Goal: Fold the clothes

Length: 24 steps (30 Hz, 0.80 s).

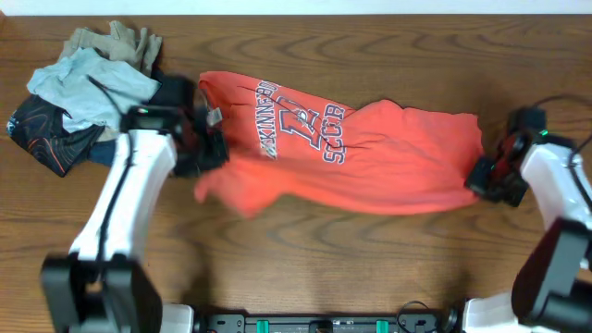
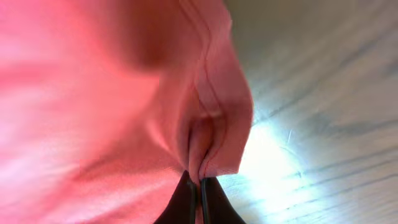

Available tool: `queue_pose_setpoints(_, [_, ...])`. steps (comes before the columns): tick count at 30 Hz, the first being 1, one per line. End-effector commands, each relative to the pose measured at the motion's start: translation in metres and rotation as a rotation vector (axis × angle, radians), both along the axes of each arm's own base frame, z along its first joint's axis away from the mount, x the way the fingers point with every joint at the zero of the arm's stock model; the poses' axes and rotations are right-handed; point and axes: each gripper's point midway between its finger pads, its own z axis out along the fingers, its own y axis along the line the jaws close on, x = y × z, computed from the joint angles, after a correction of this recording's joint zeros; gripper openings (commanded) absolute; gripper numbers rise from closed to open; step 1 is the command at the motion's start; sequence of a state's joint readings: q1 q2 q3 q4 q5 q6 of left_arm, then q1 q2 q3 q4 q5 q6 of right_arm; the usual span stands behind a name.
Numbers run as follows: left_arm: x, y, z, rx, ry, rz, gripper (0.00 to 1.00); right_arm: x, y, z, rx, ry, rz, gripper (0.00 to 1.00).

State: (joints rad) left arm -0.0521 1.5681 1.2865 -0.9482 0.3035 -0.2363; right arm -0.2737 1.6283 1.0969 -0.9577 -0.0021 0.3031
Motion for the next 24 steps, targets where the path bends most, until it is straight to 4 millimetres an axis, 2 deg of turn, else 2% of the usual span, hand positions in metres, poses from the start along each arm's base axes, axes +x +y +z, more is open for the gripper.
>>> queue_pose_setpoints(1, [0.022,0.012,0.069,0.025,-0.212,-0.001,0.06,0.032,0.002,0.072,0.002,-0.216,0.087,0.01])
queue_pose_setpoints(4, [0.033,0.020,0.120,0.023,-0.355,0.024,0.06,0.041,0.000,0.119,-0.025,-0.312,0.098,0.01])
queue_pose_setpoints(8, [0.037,0.029,0.182,0.027,-0.519,0.054,0.06,0.045,-0.001,0.183,-0.084,-0.445,0.141,0.01])
queue_pose_setpoints(15, [0.022,0.040,0.287,0.036,-0.798,0.087,0.06,0.038,-0.001,0.293,-0.202,-0.716,0.156,0.01])
queue_pose_setpoints(20, [0.007,0.041,0.341,0.042,-0.967,0.093,0.06,0.019,-0.014,0.367,-0.367,-0.905,0.102,0.01])
queue_pose_setpoints(22, [0.004,0.041,0.357,0.043,-1.028,0.094,0.06,0.013,-0.017,0.388,-0.418,-0.961,0.080,0.01])
queue_pose_setpoints(24, [0.006,0.044,0.364,0.055,-1.058,0.105,0.07,0.010,-0.019,0.401,-0.443,-1.004,0.070,0.01])
